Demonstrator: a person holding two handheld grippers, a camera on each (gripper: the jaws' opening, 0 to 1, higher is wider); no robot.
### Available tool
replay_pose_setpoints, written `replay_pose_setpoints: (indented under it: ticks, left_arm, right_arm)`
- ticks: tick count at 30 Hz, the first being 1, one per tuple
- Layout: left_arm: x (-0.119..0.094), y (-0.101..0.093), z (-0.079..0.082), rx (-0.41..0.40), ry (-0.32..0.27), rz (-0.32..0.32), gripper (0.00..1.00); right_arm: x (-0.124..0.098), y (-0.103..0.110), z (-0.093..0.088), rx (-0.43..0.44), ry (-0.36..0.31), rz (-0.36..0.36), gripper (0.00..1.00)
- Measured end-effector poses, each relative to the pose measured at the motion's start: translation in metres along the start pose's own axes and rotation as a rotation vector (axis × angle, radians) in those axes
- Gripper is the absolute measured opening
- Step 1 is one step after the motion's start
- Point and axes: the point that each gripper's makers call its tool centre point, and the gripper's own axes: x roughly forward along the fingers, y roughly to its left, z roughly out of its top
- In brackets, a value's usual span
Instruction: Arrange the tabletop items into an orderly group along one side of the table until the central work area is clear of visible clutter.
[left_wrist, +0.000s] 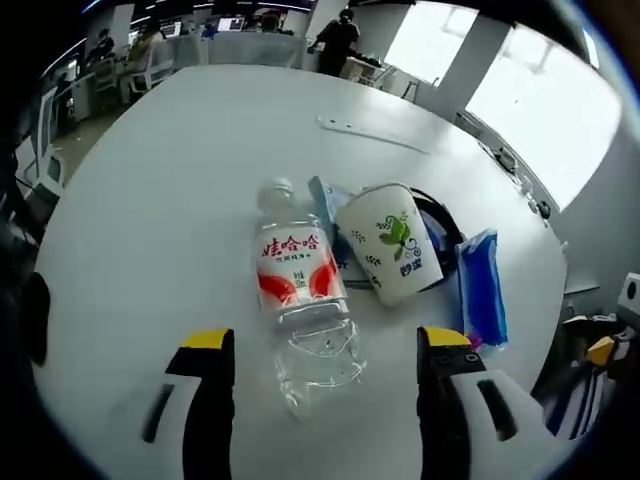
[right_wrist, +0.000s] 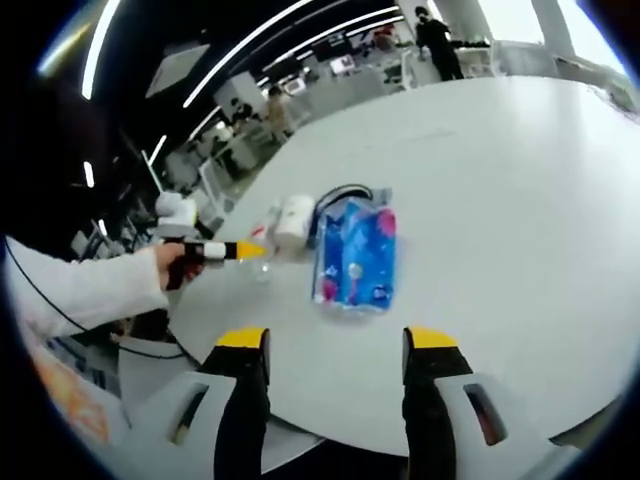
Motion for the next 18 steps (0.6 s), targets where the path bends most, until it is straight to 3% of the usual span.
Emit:
replay_pose_setpoints:
  ticks: [2,6,11,18]
  left_arm:
    - [0.001,0.005,0.006,0.028,-0.029,0.053,0.75]
    - [0.006,-0.002,0.008,0.042,-0.03,0.041,0.75]
    - [0.009,0.002,0.013,0.073,-0.048,0.081,0.65]
    - [0.017,0.003,0.015,0.077,-0.046,0.107,0.62]
  right_arm:
    - [0.002,-0.001,0.0,0.016,0.002,0.004,0.5]
    - [0.003,-0.003,0.0,0.017,0.004,-0.003,0.5]
    - [0.004,-0.004,0.001,0.016,0.007,-0.002,0.5]
    - [0.003,-0.011,-0.003,0.023,0.015,-0.012,0.5]
